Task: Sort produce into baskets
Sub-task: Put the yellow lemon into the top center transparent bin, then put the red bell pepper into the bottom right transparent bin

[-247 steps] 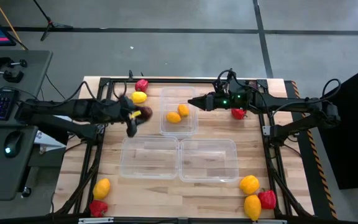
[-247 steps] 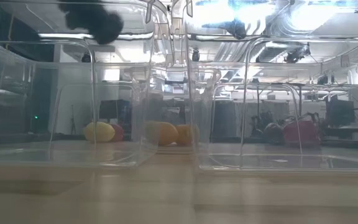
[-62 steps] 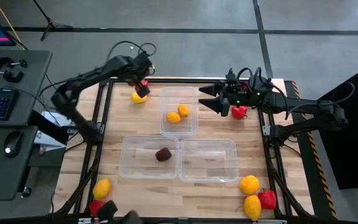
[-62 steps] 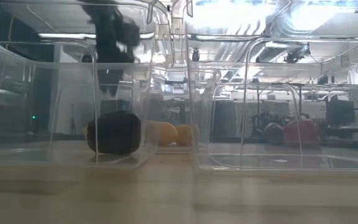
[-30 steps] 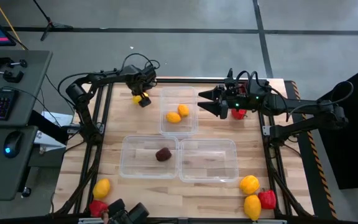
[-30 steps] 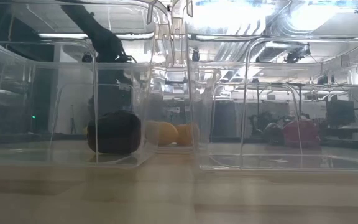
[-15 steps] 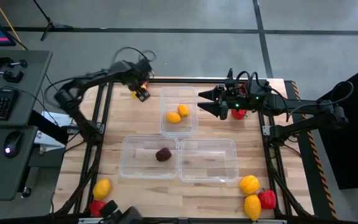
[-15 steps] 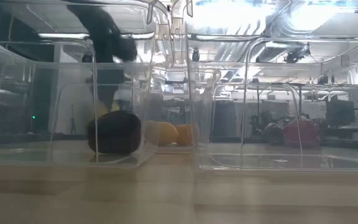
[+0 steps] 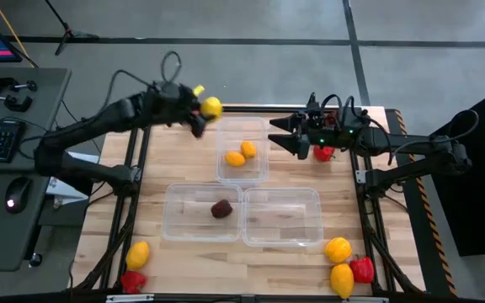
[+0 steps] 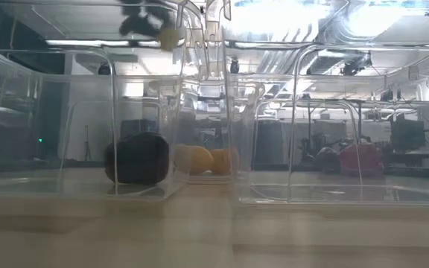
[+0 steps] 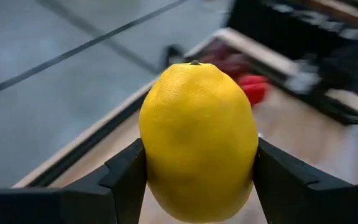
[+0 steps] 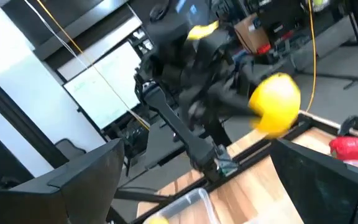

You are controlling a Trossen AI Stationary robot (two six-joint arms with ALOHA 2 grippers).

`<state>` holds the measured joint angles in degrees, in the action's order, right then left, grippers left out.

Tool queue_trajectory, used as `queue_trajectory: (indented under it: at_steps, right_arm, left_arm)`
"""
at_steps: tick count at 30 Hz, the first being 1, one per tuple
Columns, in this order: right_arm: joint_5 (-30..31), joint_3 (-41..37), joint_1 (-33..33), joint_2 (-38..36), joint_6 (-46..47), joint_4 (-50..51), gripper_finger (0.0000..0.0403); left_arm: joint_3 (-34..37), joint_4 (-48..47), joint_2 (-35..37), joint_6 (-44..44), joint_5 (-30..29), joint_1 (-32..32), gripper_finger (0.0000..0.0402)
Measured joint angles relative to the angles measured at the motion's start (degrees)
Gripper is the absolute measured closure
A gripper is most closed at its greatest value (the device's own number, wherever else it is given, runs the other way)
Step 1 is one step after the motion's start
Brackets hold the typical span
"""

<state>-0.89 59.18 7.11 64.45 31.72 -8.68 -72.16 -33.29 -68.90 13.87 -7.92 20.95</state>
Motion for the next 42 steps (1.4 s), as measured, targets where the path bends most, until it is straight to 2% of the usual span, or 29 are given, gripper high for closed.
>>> queue_trajectory:
  at_steps: [5,10,15,18,26,36,42]
  right_arm:
    - [0.02,0.00,0.00,0.00,-2.13,-1.56,0.0011]
    - [0.02,0.00,0.00,0.00,-2.20,-1.54,0.0011]
    - [0.02,0.00,0.00,0.00,-2.20,-1.49,0.0011]
    - [0.00,0.00,0.00,0.00,-2.20,-1.49,0.0011]
    - [0.00,0.00,0.00,0.00,-3.62,-1.51,0.0011]
    - [0.02,0.00,0.00,-0.02,-2.71,-1.82,0.0011]
    - [1.19,0.00,0.02,-0.04,-2.45,-2.35,0.0011]
  left_arm:
    - [0.04,10.43,-7.55,-1.25,-1.47,-8.35,0.0168]
    - [0.09,17.04,-14.68,-2.15,-1.63,-10.60,0.0155]
    - [0.11,16.01,-17.66,0.45,-1.62,-11.08,0.0152]
    - [0.13,14.71,-17.84,0.43,-1.64,-11.04,0.0152]
    - [0.11,18.27,-17.81,-1.07,0.14,-10.95,0.0147]
    - [0.07,17.75,-16.94,-3.55,-0.27,-10.73,0.0057]
    - [-0.09,15.00,-11.28,-5.48,0.06,-10.60,0.0049]
